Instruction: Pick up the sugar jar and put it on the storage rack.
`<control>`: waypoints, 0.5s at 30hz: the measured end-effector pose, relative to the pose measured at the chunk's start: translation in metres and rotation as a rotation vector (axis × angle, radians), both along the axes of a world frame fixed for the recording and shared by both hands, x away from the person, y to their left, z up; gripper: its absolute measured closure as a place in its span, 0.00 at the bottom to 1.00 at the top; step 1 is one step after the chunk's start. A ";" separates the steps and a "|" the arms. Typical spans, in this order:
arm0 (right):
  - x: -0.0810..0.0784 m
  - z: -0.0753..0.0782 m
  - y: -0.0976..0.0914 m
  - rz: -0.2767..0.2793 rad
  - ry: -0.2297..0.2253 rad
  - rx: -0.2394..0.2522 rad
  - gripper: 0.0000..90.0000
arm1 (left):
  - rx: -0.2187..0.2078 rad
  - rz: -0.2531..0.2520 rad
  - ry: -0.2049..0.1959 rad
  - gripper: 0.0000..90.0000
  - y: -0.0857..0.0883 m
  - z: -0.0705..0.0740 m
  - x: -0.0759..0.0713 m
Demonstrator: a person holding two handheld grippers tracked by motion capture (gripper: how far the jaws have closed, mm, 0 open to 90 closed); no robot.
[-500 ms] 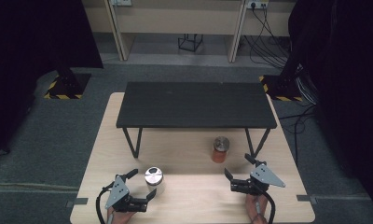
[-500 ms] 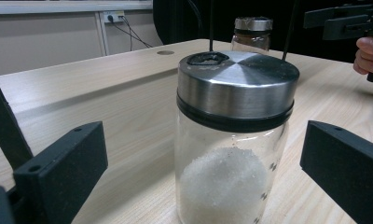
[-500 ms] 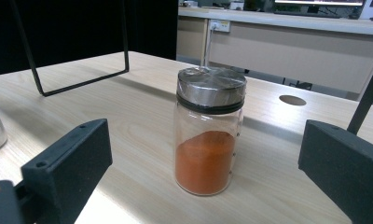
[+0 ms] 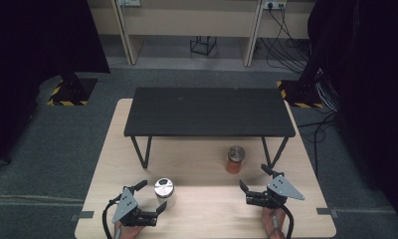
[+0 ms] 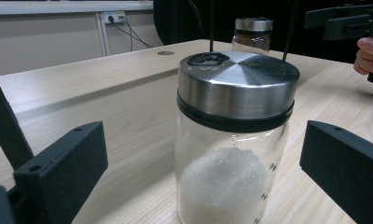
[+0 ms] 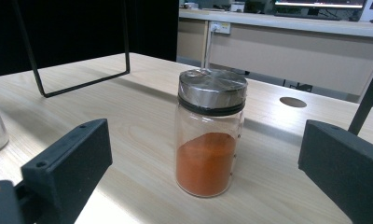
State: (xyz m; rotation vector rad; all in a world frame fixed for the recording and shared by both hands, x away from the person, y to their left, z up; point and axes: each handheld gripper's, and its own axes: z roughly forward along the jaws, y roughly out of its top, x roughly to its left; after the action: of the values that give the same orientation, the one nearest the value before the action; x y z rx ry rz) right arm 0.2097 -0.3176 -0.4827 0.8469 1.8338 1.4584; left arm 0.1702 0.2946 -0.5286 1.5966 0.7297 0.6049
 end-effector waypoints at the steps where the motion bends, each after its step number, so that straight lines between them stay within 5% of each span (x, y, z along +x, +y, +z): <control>1: 0.000 0.000 0.000 0.000 -0.001 0.001 0.03 | 0.000 0.000 0.000 0.00 0.000 0.000 0.000; 15: -0.001 0.000 -0.001 -0.002 -0.005 0.006 0.03 | 0.000 -0.001 0.000 0.01 0.000 0.000 0.000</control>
State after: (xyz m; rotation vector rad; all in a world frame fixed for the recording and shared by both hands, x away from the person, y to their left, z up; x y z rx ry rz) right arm 0.2090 -0.3185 -0.4830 0.8469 1.8252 1.4640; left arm 0.1704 0.2947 -0.5286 1.5973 0.7289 0.6041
